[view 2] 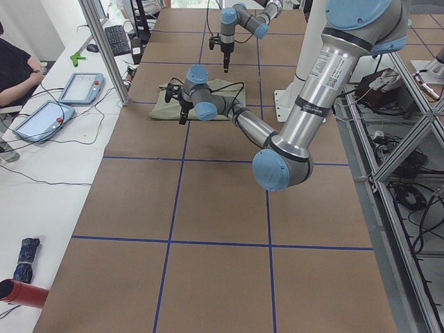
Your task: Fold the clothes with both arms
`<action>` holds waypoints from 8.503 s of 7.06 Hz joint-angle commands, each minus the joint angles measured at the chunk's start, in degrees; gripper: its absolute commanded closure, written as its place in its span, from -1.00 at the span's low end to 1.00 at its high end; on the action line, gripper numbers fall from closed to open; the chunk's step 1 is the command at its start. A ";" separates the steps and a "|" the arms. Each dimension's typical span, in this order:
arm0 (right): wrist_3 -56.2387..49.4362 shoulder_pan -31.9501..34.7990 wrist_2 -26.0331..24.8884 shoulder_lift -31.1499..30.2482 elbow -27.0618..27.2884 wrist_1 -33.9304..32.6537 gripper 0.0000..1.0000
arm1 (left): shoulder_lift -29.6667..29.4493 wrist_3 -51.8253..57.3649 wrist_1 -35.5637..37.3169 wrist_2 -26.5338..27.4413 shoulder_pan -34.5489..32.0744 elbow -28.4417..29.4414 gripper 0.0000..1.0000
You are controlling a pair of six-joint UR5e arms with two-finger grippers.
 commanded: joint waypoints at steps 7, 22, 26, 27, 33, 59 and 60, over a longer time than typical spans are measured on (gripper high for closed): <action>-0.37 -7.25 -3.46 6.45 -9.06 -4.48 -1.00 | 0.99 -0.08 -0.43 -0.02 1.19 0.02 -1.00; -13.64 -0.75 -5.05 3.43 -4.97 -9.87 -1.00 | 0.55 -0.08 -0.52 0.16 3.21 0.28 -1.00; -13.73 -0.65 -4.43 7.69 -13.80 -4.77 -1.00 | 0.64 0.01 -0.70 0.25 3.30 1.69 -1.00; -13.73 -0.91 -4.34 7.43 -14.07 -4.77 -1.00 | 0.55 0.01 -0.70 0.25 3.47 1.69 -1.00; -13.73 -1.62 -1.62 6.55 -14.07 -4.95 -1.00 | 0.28 -0.17 -0.70 0.34 3.56 1.69 -1.00; -26.47 13.93 4.27 12.62 -35.87 9.03 -1.00 | 0.72 0.01 0.09 2.80 2.95 -7.26 -1.00; -27.61 15.85 4.71 12.18 -35.69 8.85 -1.00 | 0.72 0.01 0.09 2.80 2.94 -7.19 -1.00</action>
